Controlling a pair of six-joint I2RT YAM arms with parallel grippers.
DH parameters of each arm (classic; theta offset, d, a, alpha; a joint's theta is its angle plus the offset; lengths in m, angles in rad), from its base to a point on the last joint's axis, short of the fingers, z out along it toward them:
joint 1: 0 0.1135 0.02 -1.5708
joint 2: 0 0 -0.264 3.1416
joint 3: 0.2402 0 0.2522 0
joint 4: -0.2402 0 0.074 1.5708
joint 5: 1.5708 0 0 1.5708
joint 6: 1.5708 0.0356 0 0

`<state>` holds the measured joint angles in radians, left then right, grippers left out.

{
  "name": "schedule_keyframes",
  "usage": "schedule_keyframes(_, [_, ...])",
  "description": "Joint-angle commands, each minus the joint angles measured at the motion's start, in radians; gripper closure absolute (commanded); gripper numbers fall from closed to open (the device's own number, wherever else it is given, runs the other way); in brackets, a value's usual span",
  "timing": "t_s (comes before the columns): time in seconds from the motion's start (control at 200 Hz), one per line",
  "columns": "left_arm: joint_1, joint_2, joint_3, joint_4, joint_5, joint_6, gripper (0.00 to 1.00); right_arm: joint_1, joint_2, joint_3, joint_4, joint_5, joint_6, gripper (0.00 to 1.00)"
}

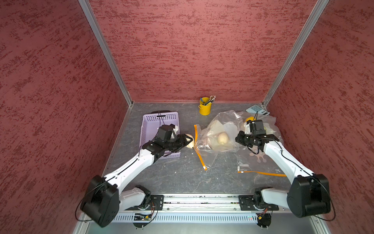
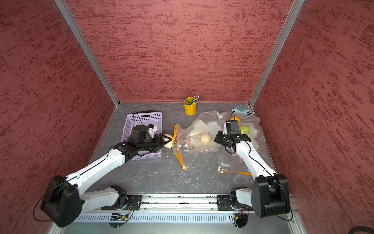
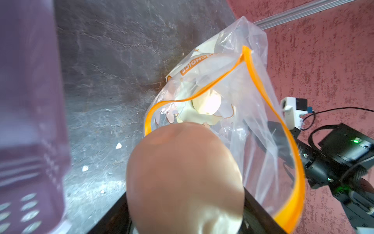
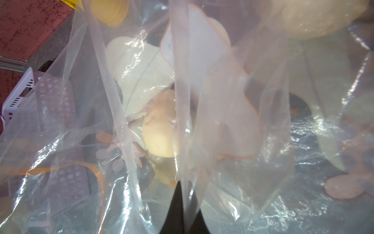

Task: Open the zip-top bag and take out the pear
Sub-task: Place the pear in the basket, then pick up the pear from the zipper food storage bag.

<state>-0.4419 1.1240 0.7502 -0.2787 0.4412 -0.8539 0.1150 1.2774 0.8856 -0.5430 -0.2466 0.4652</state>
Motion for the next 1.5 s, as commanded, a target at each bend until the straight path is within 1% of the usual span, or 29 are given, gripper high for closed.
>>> schedule_keyframes(0.0, [0.118,-0.155,-0.021,-0.205,0.016,0.065,0.27,-0.003,-0.001,0.027,0.025,-0.011,0.008,1.00])
schedule_keyframes(0.08, [0.224,-0.229,-0.004,-0.322,0.002,0.126,0.27,-0.004,-0.004,0.026,0.026,-0.017,0.005,1.00])
schedule_keyframes(0.14, [0.289,-0.241,0.014,-0.384,-0.020,0.174,0.27,-0.003,-0.006,0.030,0.019,-0.014,0.004,1.00])
schedule_keyframes(0.195, [0.337,-0.235,0.015,-0.397,-0.047,0.206,0.27,-0.004,-0.013,0.031,0.017,-0.017,0.004,1.00])
schedule_keyframes(0.245, [0.372,-0.214,0.006,-0.371,-0.063,0.213,0.26,-0.003,-0.016,0.031,0.017,-0.024,0.002,1.00])
schedule_keyframes(0.306, [0.378,-0.162,-0.001,-0.313,-0.056,0.215,0.25,-0.003,-0.019,0.034,0.007,-0.019,-0.003,1.00])
schedule_keyframes(0.376, [0.380,-0.068,0.008,-0.260,-0.072,0.218,0.22,-0.003,-0.023,0.029,0.009,-0.024,-0.005,1.00])
schedule_keyframes(0.391, [0.381,-0.049,0.010,-0.251,-0.075,0.219,0.21,-0.003,-0.024,0.029,0.009,-0.026,-0.005,1.00])
schedule_keyframes(0.446, [0.384,0.006,0.027,-0.231,-0.097,0.220,0.10,-0.003,-0.027,0.026,0.010,-0.032,-0.004,1.00])
schedule_keyframes(0.506, [0.383,0.019,0.041,-0.212,-0.110,0.220,0.03,-0.003,-0.030,0.019,0.009,-0.034,-0.006,1.00])
schedule_keyframes(0.536, [0.377,0.006,0.045,-0.206,-0.124,0.217,0.00,-0.003,-0.031,0.016,0.006,-0.032,-0.008,1.00])
schedule_keyframes(0.616, [0.335,-0.038,0.087,-0.243,-0.152,0.216,0.00,-0.003,-0.037,0.001,0.012,-0.031,-0.008,1.00])
schedule_keyframes(0.696, [0.233,-0.085,0.141,-0.316,-0.193,0.204,0.00,-0.003,-0.041,-0.006,0.009,-0.037,-0.012,1.00])
schedule_keyframes(0.781, [0.128,-0.123,0.131,-0.326,-0.205,0.153,0.01,-0.004,-0.047,-0.014,0.008,-0.032,-0.013,1.00])
schedule_keyframes(0.847, [0.075,-0.110,0.095,-0.314,-0.169,0.106,0.07,-0.004,-0.049,-0.016,0.005,-0.032,-0.012,1.00])
schedule_keyframes(0.897, [0.048,-0.100,0.061,-0.293,-0.158,0.069,0.17,-0.004,-0.050,-0.017,0.009,-0.034,-0.013,1.00])
schedule_keyframes(0.972, [0.013,-0.096,-0.007,-0.207,-0.149,0.013,0.30,-0.003,-0.052,-0.015,0.004,-0.035,-0.016,1.00])
schedule_keyframes(1.032, [0.007,-0.064,-0.045,-0.142,-0.121,-0.029,0.34,-0.004,-0.053,-0.014,0.001,-0.036,-0.016,1.00])
schedule_keyframes(1.097, [-0.001,-0.026,-0.104,-0.010,-0.079,-0.096,0.42,-0.003,-0.059,-0.017,0.001,-0.039,-0.017,1.00])
schedule_keyframes(1.167, [-0.024,0.035,-0.152,0.177,-0.030,-0.177,0.45,-0.003,-0.062,-0.017,-0.004,-0.039,-0.023,1.00])
schedule_keyframes(1.242, [-0.066,0.123,-0.155,0.298,-0.021,-0.226,0.46,-0.003,-0.064,-0.016,-0.009,-0.037,-0.025,1.00])
schedule_keyframes(1.292, [-0.092,0.178,-0.159,0.420,-0.009,-0.267,0.46,-0.003,-0.067,-0.017,-0.006,-0.037,-0.024,1.00])
schedule_keyframes(1.332, [-0.107,0.227,-0.127,0.442,0.002,-0.272,0.46,-0.003,-0.068,-0.017,-0.009,-0.036,-0.024,1.00])
schedule_keyframes(1.423, [-0.136,0.332,-0.068,0.428,-0.002,-0.271,0.47,-0.003,-0.072,-0.015,-0.012,-0.039,-0.025,1.00])
schedule_keyframes(1.493, [-0.139,0.366,-0.053,0.443,-0.005,-0.287,0.48,-0.003,-0.076,-0.017,-0.015,-0.040,-0.028,1.00])
